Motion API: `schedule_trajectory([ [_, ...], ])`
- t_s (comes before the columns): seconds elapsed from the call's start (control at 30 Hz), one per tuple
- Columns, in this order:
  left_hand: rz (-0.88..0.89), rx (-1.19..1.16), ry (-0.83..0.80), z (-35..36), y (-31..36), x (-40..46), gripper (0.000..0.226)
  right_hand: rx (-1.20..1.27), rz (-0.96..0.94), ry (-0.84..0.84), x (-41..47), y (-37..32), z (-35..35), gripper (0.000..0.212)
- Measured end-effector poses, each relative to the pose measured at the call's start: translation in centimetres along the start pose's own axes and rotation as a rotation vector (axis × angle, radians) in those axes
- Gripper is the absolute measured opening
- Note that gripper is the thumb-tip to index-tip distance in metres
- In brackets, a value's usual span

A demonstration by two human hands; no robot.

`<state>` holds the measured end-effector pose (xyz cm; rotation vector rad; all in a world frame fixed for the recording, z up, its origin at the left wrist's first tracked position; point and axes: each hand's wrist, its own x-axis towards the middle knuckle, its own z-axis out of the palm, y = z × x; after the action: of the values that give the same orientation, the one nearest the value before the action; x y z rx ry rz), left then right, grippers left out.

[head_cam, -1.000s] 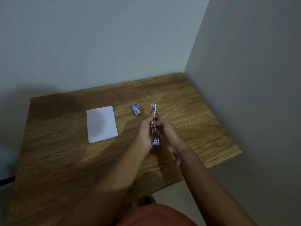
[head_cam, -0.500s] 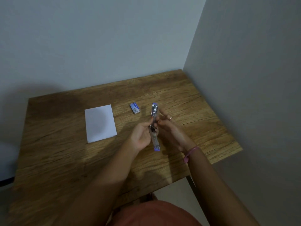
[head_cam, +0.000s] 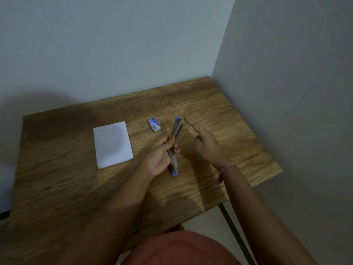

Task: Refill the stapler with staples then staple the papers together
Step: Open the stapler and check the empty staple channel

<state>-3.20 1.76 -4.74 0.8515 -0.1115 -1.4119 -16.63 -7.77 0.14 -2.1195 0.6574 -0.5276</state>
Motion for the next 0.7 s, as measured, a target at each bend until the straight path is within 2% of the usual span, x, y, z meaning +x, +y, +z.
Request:
schedule_trajectory([
  [0.07,0.026,0.047,-0.017,0.0,0.5,0.1,0.033,0.035,0.017,0.13,0.1,-0.2,-0.1,0.072],
  [0.1,0.041,0.063,-0.025,0.1,0.7,0.2,0.033,0.025,0.004,0.139,0.2,-0.2,-0.1,0.074],
  [0.23,0.084,0.142,-0.013,0.3,1.4,0.6,0.032,-0.12,-0.065,-0.079,0.3,0.1,-0.4,0.079],
  [0.37,0.181,0.282,0.059,0.4,2.7,0.9,0.029,0.056,0.001,0.157,0.6,0.1,-1.5,0.077],
  [0.43,0.231,0.342,0.083,0.7,3.3,1.1,0.026,0.107,0.036,0.185,0.6,0.2,-1.4,0.08],
  [0.57,0.275,0.441,0.093,1.2,3.4,1.3,0.024,-0.071,-0.001,-0.101,0.1,0.9,-0.8,0.084],
  [0.6,0.283,0.44,0.101,1.2,3.3,1.3,0.024,-0.055,0.004,-0.098,0.0,0.9,-0.8,0.084],
  [0.7,0.299,0.36,0.137,1.2,3.3,1.3,0.022,0.177,0.056,0.187,0.3,0.6,-0.6,0.087],
])
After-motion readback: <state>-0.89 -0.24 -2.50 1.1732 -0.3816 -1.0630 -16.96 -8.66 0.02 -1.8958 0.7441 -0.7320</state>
